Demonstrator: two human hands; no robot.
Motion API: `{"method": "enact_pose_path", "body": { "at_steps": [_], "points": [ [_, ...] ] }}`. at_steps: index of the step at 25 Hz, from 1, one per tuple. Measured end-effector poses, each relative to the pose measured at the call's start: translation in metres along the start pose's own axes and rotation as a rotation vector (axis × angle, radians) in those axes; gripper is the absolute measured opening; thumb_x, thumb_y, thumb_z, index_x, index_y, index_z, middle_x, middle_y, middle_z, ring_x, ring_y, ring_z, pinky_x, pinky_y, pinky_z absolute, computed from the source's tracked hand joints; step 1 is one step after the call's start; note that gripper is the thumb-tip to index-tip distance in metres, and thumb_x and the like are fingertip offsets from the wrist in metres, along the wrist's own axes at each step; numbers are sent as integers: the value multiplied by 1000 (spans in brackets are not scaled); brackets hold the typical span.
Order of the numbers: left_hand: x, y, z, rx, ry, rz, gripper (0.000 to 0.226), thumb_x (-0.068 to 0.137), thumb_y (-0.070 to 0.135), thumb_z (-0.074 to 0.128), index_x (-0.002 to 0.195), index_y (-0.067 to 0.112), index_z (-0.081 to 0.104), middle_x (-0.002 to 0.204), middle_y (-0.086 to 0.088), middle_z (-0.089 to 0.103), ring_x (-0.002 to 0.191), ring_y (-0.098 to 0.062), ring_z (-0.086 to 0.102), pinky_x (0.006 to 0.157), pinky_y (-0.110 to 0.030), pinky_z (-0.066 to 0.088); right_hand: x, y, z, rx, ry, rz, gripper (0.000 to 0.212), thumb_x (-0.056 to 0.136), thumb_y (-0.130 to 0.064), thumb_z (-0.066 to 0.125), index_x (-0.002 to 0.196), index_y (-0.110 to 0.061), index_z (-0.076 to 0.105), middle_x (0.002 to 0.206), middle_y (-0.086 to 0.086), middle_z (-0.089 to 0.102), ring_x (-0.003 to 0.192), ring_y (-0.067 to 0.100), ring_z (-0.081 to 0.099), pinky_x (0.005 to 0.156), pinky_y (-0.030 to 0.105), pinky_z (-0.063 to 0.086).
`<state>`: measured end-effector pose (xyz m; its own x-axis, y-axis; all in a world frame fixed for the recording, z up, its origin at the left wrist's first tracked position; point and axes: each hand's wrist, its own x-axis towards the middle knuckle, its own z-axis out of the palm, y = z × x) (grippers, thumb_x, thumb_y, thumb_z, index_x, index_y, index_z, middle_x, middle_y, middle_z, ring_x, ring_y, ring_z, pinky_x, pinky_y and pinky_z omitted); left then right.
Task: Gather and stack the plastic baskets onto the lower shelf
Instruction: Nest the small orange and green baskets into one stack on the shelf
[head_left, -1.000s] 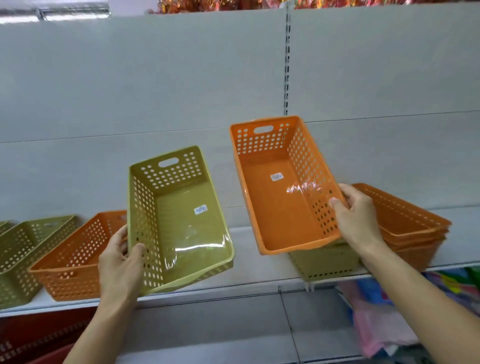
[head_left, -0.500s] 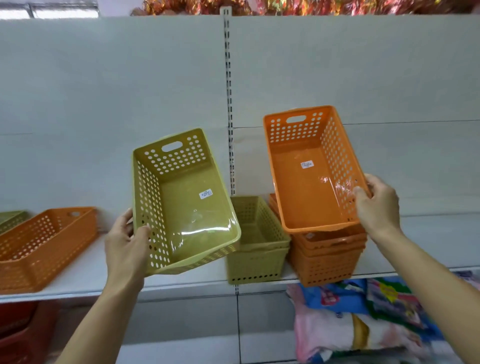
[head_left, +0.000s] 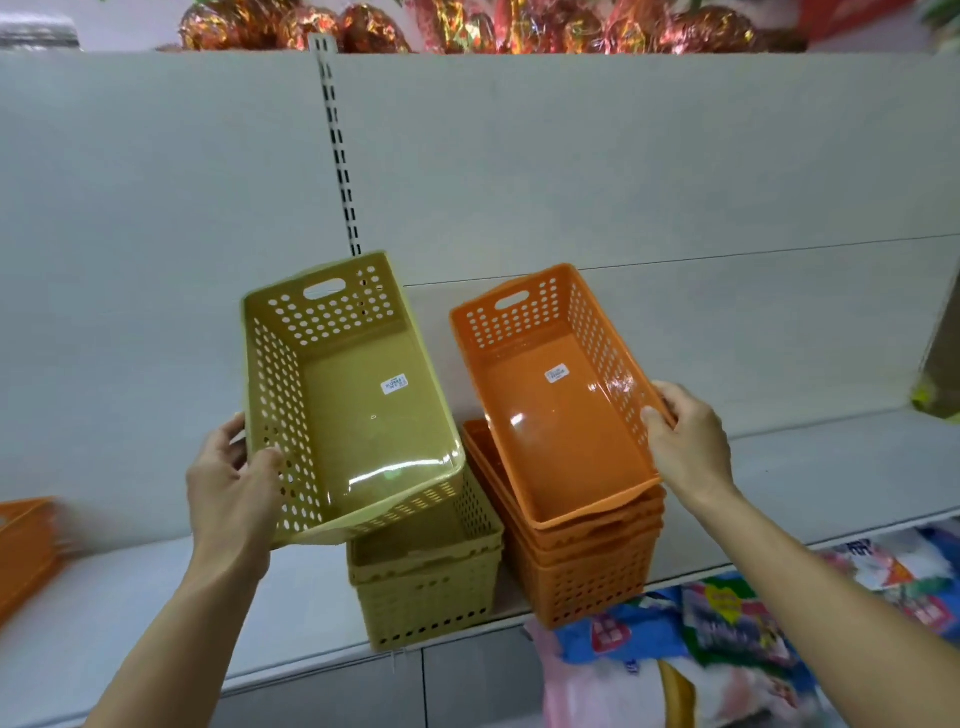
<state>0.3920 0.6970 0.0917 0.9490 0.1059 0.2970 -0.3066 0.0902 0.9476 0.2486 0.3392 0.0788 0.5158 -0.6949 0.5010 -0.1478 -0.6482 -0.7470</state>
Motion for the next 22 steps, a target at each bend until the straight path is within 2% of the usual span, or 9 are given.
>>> {"method": "enact_pose_path", "body": {
  "at_steps": [3,7,9,11,13,15,18,20,22],
  "points": [
    [-8,-1,16,19,19,-25,44,93,-3,49,134,12,52,111,-11,67,88,-22,67,67,-35,54,7,0,7,8,-93,15,28,93,-21,48,116,-28,63,99,-4,70,86,22,67,75,44,58],
    [-20,-1,30,60,59,-21,41,90,-4,48,122,20,58,111,-13,70,92,-25,70,75,-41,59,27,24,18,-83,-222,137,32,74,-30,49,100,-23,67,86,8,73,83,36,68,76,47,56],
    [-25,-1,34,77,71,-26,42,89,-3,49,121,22,58,110,-12,71,93,-27,71,79,-47,60,29,31,23,-134,-302,143,32,81,-21,52,107,-18,70,98,14,73,96,37,66,84,47,53],
    [-27,-4,38,93,74,-40,42,90,-2,49,126,19,58,111,-9,70,94,-25,71,79,-48,60,31,34,28,-221,-395,105,39,90,-15,52,128,-12,60,124,17,66,120,37,57,98,47,47],
    [-28,-6,42,132,64,-40,42,91,-2,49,128,17,57,112,-7,70,95,-23,71,80,-47,60,22,20,27,-284,-374,-24,45,94,-19,53,138,-9,51,139,16,56,132,37,43,107,46,39],
    [-24,-11,45,172,52,-38,44,90,-2,48,128,19,57,111,-4,70,95,-22,71,82,-47,60,-2,-11,26,-141,-314,-262,46,96,-28,53,139,-14,51,146,7,49,137,28,36,112,38,29],
    [-18,-19,50,251,1,-65,44,89,0,46,125,21,57,110,-1,70,94,-17,69,87,-46,57,-54,-65,37,-105,-587,-744,57,91,-52,49,144,-34,41,149,-19,36,143,3,24,117,30,15],
    [-16,-26,51,309,-27,-88,41,90,1,46,125,21,56,110,1,69,95,-13,67,90,-45,56,-75,-66,62,-204,-646,-944,43,90,-43,54,132,-36,55,134,-15,59,127,6,51,115,41,30],
    [-13,-32,50,345,-84,-135,39,94,4,45,126,25,55,108,3,67,100,-19,65,93,-46,54,-76,-59,76,-190,-645,-900,29,88,-17,61,113,-30,69,102,-11,75,95,13,69,96,46,52]
  ]
}}
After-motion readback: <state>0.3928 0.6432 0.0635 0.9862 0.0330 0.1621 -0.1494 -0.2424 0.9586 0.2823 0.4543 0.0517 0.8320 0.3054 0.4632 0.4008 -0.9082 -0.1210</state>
